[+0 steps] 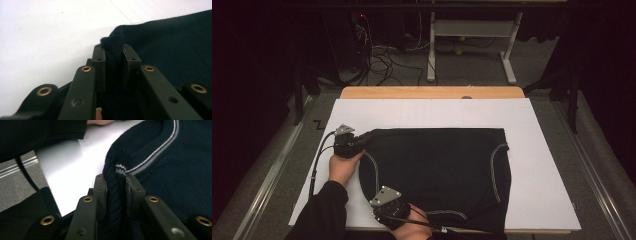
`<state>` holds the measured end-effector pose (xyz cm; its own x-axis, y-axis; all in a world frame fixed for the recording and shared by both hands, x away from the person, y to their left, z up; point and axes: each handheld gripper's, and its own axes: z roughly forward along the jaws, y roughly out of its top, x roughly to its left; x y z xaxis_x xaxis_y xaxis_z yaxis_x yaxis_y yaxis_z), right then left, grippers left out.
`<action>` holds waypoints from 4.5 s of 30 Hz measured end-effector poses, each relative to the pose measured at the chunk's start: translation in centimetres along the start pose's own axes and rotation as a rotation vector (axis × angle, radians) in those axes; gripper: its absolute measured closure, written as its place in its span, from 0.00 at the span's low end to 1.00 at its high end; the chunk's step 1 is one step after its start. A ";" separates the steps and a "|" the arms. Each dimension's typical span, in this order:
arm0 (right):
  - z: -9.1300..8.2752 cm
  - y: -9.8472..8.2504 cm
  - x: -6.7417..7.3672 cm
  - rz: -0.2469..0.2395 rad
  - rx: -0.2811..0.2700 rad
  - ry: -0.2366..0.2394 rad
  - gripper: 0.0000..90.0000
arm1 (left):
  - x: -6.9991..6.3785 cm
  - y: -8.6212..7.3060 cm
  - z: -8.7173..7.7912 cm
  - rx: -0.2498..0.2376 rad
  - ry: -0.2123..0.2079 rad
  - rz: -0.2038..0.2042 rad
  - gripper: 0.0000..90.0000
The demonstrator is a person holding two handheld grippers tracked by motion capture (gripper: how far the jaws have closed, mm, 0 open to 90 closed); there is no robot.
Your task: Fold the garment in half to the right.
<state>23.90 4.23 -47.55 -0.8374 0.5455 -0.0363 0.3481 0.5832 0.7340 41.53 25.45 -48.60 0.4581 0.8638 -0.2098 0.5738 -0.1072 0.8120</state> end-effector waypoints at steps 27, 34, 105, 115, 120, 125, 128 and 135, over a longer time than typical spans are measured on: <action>-4.3 0.2 -1.4 0.000 -0.220 0.027 0.83 | -1.0 2.1 -1.0 -0.018 0.037 -0.090 0.84; -5.4 0.5 -1.6 0.002 -0.260 0.016 0.83 | -1.8 3.7 -1.7 -0.022 0.070 -0.119 0.84; -6.1 3.2 0.4 -0.053 -0.361 0.015 0.83 | -2.0 6.2 -6.0 -0.015 0.180 -0.042 0.84; -8.8 -0.4 -2.3 -0.011 -0.372 -0.047 0.83 | -6.6 8.2 -3.0 -0.028 0.143 0.012 0.83; -9.6 -2.1 -3.4 0.027 -0.370 -0.065 0.83 | -8.4 8.6 -1.6 -0.020 0.133 0.031 0.83; -10.1 -3.5 -4.1 0.048 -0.371 -0.078 0.83 | -9.6 8.8 -0.7 -0.025 0.126 0.035 0.83; -10.3 -4.1 -4.5 0.056 -0.367 -0.085 0.83 | -10.4 8.8 0.0 -0.023 0.128 0.034 0.83; -11.2 -5.2 -5.4 0.074 -0.360 -0.110 0.83 | -12.2 9.0 1.6 -0.031 0.114 0.058 0.83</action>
<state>21.89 -8.44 -43.57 -0.7583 0.6511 -0.0326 0.2190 0.3015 0.9280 42.21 13.13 -39.64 0.4088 0.9072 -0.0995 0.5266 -0.1454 0.8376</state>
